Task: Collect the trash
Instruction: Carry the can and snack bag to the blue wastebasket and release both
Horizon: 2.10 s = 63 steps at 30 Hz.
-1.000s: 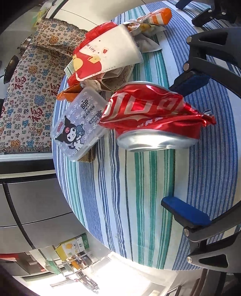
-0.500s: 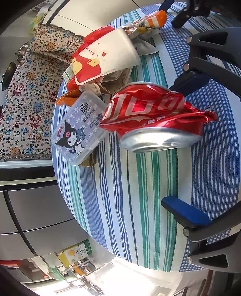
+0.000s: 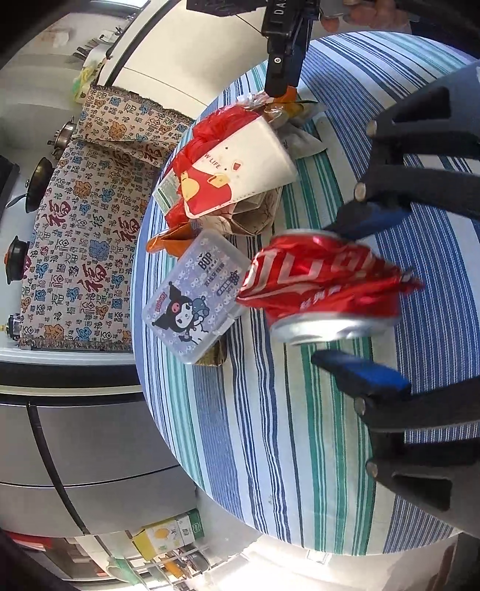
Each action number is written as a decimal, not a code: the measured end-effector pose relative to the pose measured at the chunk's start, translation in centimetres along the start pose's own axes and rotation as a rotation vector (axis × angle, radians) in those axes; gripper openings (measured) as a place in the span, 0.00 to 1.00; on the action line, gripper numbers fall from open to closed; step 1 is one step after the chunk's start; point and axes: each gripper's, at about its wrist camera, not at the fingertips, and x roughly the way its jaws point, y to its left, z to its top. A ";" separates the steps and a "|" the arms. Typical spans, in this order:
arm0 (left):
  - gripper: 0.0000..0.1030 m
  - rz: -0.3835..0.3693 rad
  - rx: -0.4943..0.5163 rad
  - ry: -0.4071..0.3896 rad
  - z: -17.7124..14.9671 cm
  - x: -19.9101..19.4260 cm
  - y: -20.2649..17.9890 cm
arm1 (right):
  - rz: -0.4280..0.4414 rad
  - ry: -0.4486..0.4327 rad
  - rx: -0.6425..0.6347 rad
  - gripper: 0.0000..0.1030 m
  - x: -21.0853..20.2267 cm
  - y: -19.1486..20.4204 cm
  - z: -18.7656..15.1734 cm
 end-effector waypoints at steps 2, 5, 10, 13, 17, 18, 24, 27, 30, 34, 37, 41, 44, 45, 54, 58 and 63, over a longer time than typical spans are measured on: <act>0.43 -0.016 -0.014 -0.005 -0.1 -0.2 0.5 | 0.017 0.015 0.035 0.72 0.0 -0.5 0.2; 0.42 -0.030 -0.022 -0.011 -0.2 -0.6 0.9 | -0.023 0.018 0.052 0.72 -0.3 -1.2 0.3; 0.42 -0.015 0.011 -0.017 -0.6 -1.0 0.2 | -0.044 0.000 0.086 0.72 0.1 -1.4 1.6; 0.42 -0.004 0.025 -0.011 -0.6 -0.9 -0.3 | -0.083 0.023 0.091 0.68 1.6 -0.7 2.2; 0.42 -0.008 0.017 -0.007 -0.7 -1.1 -0.1 | -0.128 0.036 0.014 0.60 2.2 0.1 2.0; 0.42 -0.010 0.017 -0.009 -0.7 -1.3 -0.1 | -0.148 0.036 -0.022 0.59 1.9 0.3 1.8; 0.42 -0.051 0.010 -0.017 -1.0 -2.8 -0.8 | -0.303 0.035 -0.325 0.59 -1.3 2.1 -1.4; 0.42 -0.063 0.023 -0.015 -1.3 -3.1 -1.9 | -0.322 0.113 -0.419 0.62 -0.9 2.1 -3.0; 0.42 -0.066 0.042 -0.015 -1.9 -3.6 -3.0 | -0.279 0.107 -0.355 0.71 -0.9 0.7 -3.2; 0.42 -0.061 0.054 -0.017 -2.9 -4.4 -3.7 | -0.222 0.047 -0.178 0.78 -1.5 -1.4 -2.5; 0.42 -0.062 0.052 -0.015 -3.6 -5.0 -3.9 | -0.248 0.039 -0.183 0.73 -0.9 -1.5 -2.8; 0.42 -0.073 0.074 -0.019 -4.2 -6.1 -5.2 | -0.255 -0.016 -0.199 0.48 -1.9 -1.6 -3.2; 0.42 -0.110 0.095 -0.026 -4.3 -6.9 -6.9 | -0.226 -0.056 -0.212 0.48 -4.2 -1.7 -4.0; 0.42 -0.126 0.108 -0.028 -4.2 -7.1 -7.8 | -0.222 -0.068 -0.215 0.48 -5.2 -2.0 -4.2; 0.42 -0.376 0.267 -0.014 -1.6 -7.1 -21.3 | -0.304 -0.159 -0.092 0.48 -14.8 -12.4 -6.2; 0.42 -0.487 0.337 0.012 -0.6 -5.7 -28.6 | -0.363 -0.157 0.003 0.48 -17.6 -19.5 -6.9; 0.42 -0.580 0.370 0.098 0.1 -1.5 -36.9 | -0.386 -0.163 0.108 0.48 -19.4 -26.2 -7.6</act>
